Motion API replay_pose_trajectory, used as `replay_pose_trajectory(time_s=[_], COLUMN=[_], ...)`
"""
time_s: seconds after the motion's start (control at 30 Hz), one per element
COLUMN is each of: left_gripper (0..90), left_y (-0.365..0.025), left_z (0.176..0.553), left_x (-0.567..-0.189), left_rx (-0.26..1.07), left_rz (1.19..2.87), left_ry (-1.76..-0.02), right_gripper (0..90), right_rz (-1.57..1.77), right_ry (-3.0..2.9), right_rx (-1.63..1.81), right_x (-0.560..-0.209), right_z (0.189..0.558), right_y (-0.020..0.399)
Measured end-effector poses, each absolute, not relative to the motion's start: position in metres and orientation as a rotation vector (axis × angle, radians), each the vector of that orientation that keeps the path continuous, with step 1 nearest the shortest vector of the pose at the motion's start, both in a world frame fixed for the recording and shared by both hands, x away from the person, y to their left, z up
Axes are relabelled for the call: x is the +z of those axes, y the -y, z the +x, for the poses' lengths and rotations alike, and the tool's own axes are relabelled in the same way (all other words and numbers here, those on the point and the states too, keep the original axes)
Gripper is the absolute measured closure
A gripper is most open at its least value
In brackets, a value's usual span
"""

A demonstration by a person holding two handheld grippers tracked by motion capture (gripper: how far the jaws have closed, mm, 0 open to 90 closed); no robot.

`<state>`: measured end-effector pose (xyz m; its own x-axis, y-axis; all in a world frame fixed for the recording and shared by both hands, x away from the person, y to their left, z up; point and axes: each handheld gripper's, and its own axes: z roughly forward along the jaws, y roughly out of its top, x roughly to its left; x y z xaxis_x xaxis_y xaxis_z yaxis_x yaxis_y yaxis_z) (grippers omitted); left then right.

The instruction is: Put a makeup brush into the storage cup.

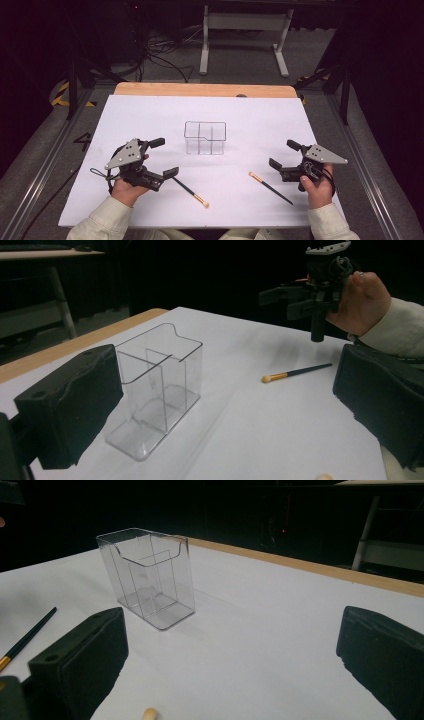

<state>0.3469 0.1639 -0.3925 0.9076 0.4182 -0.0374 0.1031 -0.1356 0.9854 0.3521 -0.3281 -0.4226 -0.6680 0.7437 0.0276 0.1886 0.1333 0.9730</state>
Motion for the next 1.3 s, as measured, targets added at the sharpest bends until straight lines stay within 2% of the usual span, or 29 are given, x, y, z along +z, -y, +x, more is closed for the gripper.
replay_pose_trajectory(time_s=[0.67, 1.3], left_gripper=[0.1, 0.3], left_y=[-0.127, -0.110], left_z=[0.351, 0.357], left_x=[-0.381, -0.367], left_rx=[0.233, 0.221], left_rz=[1.739, 2.024], left_ry=[-0.329, -0.260], right_gripper=[0.9, 0.9], right_rz=[0.893, 0.894], right_ry=[-1.949, -1.952], right_rx=[1.556, 1.558], right_x=[-0.423, -0.423], right_z=[0.352, 0.352], right_y=[0.329, 0.329])
